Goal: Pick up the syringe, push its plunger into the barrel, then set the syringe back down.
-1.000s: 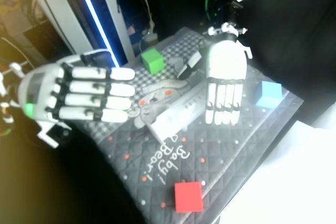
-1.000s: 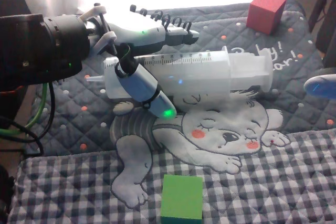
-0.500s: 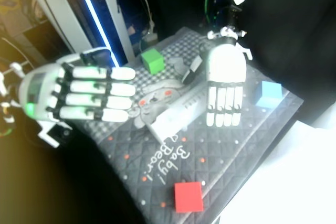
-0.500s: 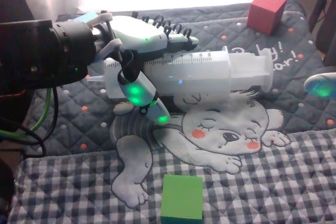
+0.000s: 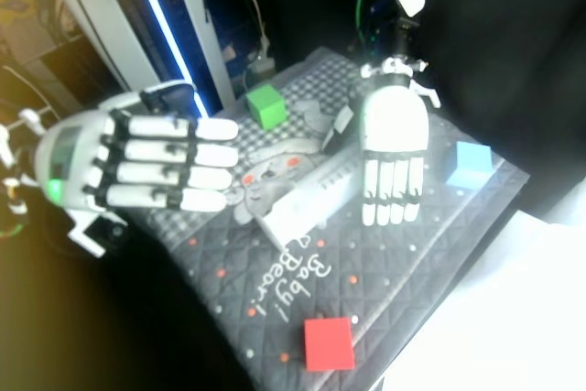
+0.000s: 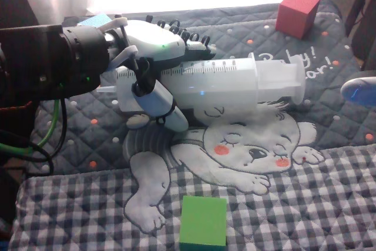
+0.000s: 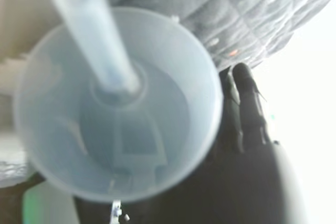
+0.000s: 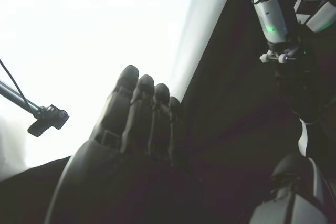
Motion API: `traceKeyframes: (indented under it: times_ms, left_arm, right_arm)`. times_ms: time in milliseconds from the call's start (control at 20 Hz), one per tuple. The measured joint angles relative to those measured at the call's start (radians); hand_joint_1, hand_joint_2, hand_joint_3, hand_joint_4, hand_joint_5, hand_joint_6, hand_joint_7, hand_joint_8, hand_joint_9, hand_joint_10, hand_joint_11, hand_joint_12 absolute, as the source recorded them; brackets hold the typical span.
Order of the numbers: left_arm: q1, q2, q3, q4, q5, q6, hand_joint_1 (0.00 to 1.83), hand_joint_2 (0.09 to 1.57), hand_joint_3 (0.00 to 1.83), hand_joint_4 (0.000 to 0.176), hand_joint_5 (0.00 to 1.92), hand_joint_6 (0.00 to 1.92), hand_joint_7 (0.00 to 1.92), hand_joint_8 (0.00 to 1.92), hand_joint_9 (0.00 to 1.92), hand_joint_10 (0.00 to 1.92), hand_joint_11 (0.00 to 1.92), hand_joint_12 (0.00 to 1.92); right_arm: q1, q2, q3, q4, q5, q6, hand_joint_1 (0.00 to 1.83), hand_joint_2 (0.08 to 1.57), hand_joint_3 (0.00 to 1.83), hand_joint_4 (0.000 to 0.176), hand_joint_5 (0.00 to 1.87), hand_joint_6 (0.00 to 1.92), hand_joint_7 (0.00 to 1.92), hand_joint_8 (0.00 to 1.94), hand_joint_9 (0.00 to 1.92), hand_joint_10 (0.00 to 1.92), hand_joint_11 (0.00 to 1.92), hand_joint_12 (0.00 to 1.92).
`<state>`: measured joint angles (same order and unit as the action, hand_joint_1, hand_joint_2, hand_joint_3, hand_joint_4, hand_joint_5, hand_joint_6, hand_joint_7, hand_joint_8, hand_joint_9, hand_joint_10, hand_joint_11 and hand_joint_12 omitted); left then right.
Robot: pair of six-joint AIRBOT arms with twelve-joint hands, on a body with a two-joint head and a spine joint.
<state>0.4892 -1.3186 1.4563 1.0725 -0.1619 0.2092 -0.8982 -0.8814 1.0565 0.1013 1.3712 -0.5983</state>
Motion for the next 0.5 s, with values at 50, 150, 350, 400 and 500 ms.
traceKeyframes:
  times_ms: [50, 150, 350, 400, 500]
  left_arm:
    - [0.000, 0.000, 0.000, -0.003, 0.000, -0.004, 0.91, 1.06, 0.00, 0.000, 0.32, 0.00, 0.42, 0.00, 0.40, 0.01, 0.05, 0.82]
    - [0.000, 0.000, 0.002, -0.009, -0.008, -0.005, 1.15, 1.10, 0.00, 0.000, 0.93, 0.75, 0.88, 0.02, 0.83, 0.03, 0.45, 1.03]
    - [-0.002, -0.001, 0.014, -0.022, -0.032, 0.003, 1.26, 1.05, 0.00, 0.000, 1.10, 0.92, 1.16, 0.60, 1.18, 0.37, 0.74, 1.37]
    - [-0.003, -0.001, 0.015, -0.029, -0.036, 0.003, 1.24, 1.07, 0.00, 0.009, 1.05, 0.99, 1.11, 0.75, 1.07, 0.84, 0.77, 1.50]
    - [-0.003, -0.001, 0.019, -0.048, -0.044, 0.004, 1.19, 1.14, 0.02, 0.000, 0.91, 1.65, 0.97, 1.54, 0.95, 1.77, 0.95, 1.90]
  right_arm:
    - [0.000, 0.000, 0.000, -0.002, 0.002, 0.000, 0.33, 0.81, 0.01, 0.002, 0.17, 0.00, 0.24, 0.00, 0.21, 0.00, 0.11, 0.26]
    - [0.000, 0.000, 0.000, 0.000, 0.001, 0.000, 0.34, 0.83, 0.01, 0.000, 0.16, 0.00, 0.23, 0.00, 0.21, 0.00, 0.10, 0.26]
    - [0.000, -0.005, 0.000, 0.000, 0.007, 0.000, 0.34, 0.84, 0.00, 0.000, 0.17, 0.00, 0.25, 0.00, 0.23, 0.01, 0.12, 0.28]
    - [0.000, -0.005, 0.000, -0.001, 0.006, 0.000, 0.32, 0.84, 0.00, 0.000, 0.17, 0.01, 0.25, 0.01, 0.23, 0.01, 0.12, 0.28]
    - [0.000, -0.005, 0.000, 0.002, 0.008, 0.000, 0.35, 0.81, 0.00, 0.000, 0.18, 0.01, 0.25, 0.00, 0.23, 0.01, 0.12, 0.28]
